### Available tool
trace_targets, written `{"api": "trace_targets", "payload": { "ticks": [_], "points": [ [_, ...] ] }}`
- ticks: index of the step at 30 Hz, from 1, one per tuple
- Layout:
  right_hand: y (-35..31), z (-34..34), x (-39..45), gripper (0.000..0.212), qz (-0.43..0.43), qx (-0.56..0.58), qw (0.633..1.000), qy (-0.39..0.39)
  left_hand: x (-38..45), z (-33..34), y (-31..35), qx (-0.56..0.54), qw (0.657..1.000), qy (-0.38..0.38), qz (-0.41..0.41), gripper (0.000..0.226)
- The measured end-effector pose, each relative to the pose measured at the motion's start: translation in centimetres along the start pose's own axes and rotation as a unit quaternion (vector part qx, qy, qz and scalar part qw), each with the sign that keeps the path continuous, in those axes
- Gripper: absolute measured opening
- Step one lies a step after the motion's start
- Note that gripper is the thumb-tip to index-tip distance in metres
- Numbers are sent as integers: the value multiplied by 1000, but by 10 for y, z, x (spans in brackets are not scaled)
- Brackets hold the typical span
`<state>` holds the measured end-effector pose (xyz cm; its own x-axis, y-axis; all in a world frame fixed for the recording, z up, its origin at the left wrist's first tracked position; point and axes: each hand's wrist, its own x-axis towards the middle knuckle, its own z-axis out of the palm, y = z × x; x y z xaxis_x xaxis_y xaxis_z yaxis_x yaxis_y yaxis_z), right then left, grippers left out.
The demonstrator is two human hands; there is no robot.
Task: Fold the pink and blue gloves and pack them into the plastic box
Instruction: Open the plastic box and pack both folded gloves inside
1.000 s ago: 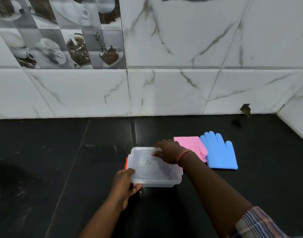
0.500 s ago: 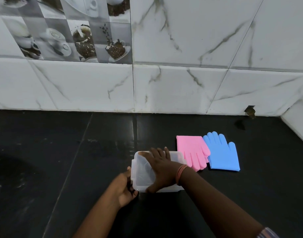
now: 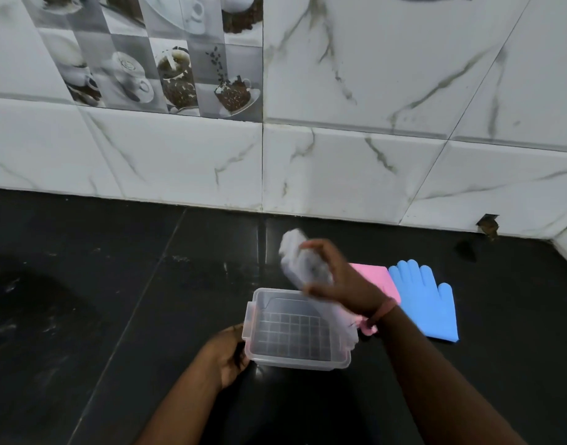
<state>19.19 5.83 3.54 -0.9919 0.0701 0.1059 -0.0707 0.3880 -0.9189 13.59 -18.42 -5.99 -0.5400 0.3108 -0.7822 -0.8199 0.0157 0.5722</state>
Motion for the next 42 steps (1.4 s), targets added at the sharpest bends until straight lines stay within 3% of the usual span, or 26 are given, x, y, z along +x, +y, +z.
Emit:
{"api": "trace_targets", "payload": {
  "ticks": [1, 2, 4, 5, 8, 12, 15, 17, 22, 24, 26, 29, 32, 34, 36, 38, 42],
  "points": [
    [-2, -16, 4, 93, 11, 137, 989, 55, -1, 1, 0, 10, 1000, 6, 2, 23],
    [0, -31, 5, 102, 24, 297, 950, 94, -2, 2, -1, 17, 1000, 14, 6, 19],
    [8, -58, 8, 104, 34, 543, 835, 82, -2, 5, 1, 27, 998, 38, 30, 20],
    [11, -66, 11, 100, 34, 609, 791, 57, -1, 7, 4, 34, 997, 57, 46, 26],
    [32, -61, 21, 95, 21, 683, 730, 24, 1, 16, 21, 54, 986, 117, 107, 34],
    [50, -25, 38, 81, 74, 709, 698, 68, 5, 35, 44, 141, 957, 138, 214, 29],
    [57, -3, 58, 49, 211, 647, 709, 186, 8, 47, 52, 184, 941, 143, 247, 23],
    [60, 8, 74, 44, 302, 590, 701, 261, 12, 53, 53, 206, 937, 136, 248, 24],
    [62, 22, 101, 41, 386, 532, 697, 286, 24, 56, 49, 224, 933, 131, 251, 18],
    [62, 22, 106, 41, 391, 527, 708, 260, 28, 57, 48, 225, 931, 129, 257, 18],
    [62, 18, 106, 37, 417, 453, 758, 216, 31, 57, 45, 233, 926, 133, 264, 22],
    [71, -7, 103, 23, 458, 173, 852, 185, 36, 56, 40, 234, 924, 138, 270, 24],
    [82, -48, 93, 24, 402, -144, 896, 119, 39, 56, 36, 234, 927, 134, 260, 23],
    [92, -75, 80, 32, 353, -346, 869, 22, 39, 58, 34, 238, 928, 131, 257, 24],
    [104, -91, 63, 50, 355, -442, 818, -93, 38, 60, 31, 243, 928, 127, 254, 23],
    [114, -97, 52, 63, 357, -473, 790, -159, 38, 60, 30, 243, 927, 130, 255, 23],
    [113, -97, 55, 58, 351, -469, 793, -168, 34, 61, 30, 230, 928, 140, 257, 20]
  ]
}}
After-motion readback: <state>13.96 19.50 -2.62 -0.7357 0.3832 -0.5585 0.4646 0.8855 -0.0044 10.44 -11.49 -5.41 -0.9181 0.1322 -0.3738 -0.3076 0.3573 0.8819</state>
